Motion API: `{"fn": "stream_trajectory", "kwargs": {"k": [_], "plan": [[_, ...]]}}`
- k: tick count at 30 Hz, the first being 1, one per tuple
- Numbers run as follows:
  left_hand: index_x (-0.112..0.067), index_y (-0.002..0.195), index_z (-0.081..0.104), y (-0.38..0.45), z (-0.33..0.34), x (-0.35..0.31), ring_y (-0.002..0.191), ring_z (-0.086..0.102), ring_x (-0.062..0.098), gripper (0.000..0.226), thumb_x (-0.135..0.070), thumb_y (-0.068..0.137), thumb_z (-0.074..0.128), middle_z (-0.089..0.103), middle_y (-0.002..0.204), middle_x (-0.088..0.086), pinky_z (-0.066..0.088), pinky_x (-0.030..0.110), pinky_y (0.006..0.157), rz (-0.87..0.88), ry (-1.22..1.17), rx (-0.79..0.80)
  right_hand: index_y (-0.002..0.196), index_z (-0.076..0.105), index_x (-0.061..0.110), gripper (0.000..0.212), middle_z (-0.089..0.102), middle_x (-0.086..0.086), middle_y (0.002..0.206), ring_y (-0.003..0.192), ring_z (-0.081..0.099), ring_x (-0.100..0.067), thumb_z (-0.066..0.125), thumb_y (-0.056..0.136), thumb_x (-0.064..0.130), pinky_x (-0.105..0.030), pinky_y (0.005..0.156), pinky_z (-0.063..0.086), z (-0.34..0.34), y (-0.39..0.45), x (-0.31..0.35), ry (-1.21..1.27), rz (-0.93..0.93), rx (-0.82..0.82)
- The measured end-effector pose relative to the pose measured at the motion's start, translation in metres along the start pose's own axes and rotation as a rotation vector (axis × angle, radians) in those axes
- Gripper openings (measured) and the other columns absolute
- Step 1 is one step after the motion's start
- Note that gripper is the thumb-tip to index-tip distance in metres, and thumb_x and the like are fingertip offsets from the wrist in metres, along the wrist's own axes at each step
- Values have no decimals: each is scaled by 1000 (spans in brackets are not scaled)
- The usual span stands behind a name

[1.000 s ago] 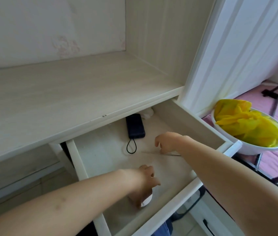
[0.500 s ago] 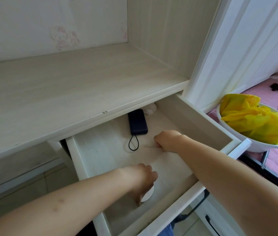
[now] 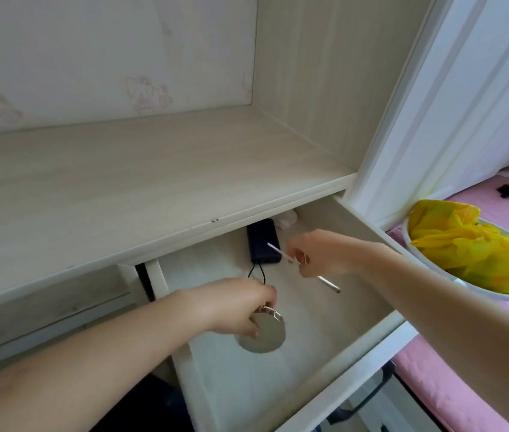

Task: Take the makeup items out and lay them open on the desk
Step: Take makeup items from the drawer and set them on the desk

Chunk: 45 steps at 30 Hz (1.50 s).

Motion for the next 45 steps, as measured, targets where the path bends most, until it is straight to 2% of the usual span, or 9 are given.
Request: {"fn": "stream_trajectory", "kwargs": {"k": [3, 10, 16, 22, 27, 30, 33, 40, 45], "plan": [[-27, 105, 53, -35, -47, 18, 89, 55, 8, 34, -34, 77, 71, 52, 92, -17, 48, 28, 77, -53, -206, -123, 69, 45, 37, 26, 53, 14, 71, 67, 52, -11, 57, 76, 14, -24, 55, 39, -48, -22, 20, 137, -30, -150], [-23, 96, 58, -113, -128, 80, 78, 65, 10, 26, -17, 77, 75, 62, 92, -1, 57, 25, 62, -166, -719, -461, 86, 64, 27, 16, 65, 12, 78, 71, 60, -2, 64, 81, 11, -15, 69, 47, -145, -28, 79, 445, -235, -433], [-13, 102, 59, -170, -153, 159, 82, 68, 16, 26, -14, 80, 72, 67, 100, 6, 57, 27, 64, -312, -1037, -728, 74, 59, 33, 19, 68, 6, 71, 73, 68, -13, 71, 80, 20, -29, 74, 54, -192, -2, 139, 545, -391, -582], [-11, 109, 58, -206, -148, 238, 88, 67, 16, 32, -16, 81, 72, 64, 109, 8, 57, 27, 64, -449, -1231, -880, 78, 47, 30, 20, 69, 11, 66, 65, 68, 1, 61, 88, 18, -14, 63, 50, -204, 37, 197, 426, -456, -627], [-4, 118, 50, -222, -142, 288, 75, 63, 18, 38, -10, 84, 67, 61, 101, 13, 59, 30, 57, -534, -1399, -1051, 98, 56, 27, 7, 69, 8, 85, 72, 61, -11, 52, 92, 27, -26, 67, 50, -196, 81, 232, 169, -457, -666], [-1, 109, 53, -224, -139, 309, 67, 58, 17, 23, -4, 87, 59, 58, 89, 12, 58, 27, 51, -570, -1448, -1108, 116, 59, 31, 25, 66, 12, 114, 95, 63, -12, 46, 95, 28, -23, 78, 46, -183, 112, 252, 92, -480, -681], [0, 97, 57, -225, -142, 331, 66, 55, 19, 13, 4, 88, 50, 55, 86, 16, 55, 26, 45, -586, -1463, -1136, 132, 46, 35, 35, 56, 10, 131, 113, 57, -17, 38, 97, 32, -29, 90, 45, -168, 150, 271, 28, -424, -618], [2, 117, 53, -228, -130, 384, 99, 62, 33, 30, -4, 88, 60, 58, 115, 22, 59, 31, 53, -704, -1509, -1211, 147, 24, 31, 47, 36, 5, 150, 133, 40, -19, 30, 100, 33, -33, 105, 36, -140, 207, 302, -1, -359, -448], [1, 117, 53, -220, -128, 401, 105, 59, 32, 32, -5, 87, 62, 56, 120, 21, 58, 36, 63, -746, -1520, -1201, 148, 22, 28, 47, 31, 6, 153, 137, 32, -17, 28, 101, 31, -34, 109, 32, -128, 239, 304, 22, -312, -402]]}}
Point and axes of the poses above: each hand's wrist, its own y-axis towards the middle knuckle, its own z-axis out of the palm, x = y × z, the point moved 9 cm from there along y, towards the middle knuckle
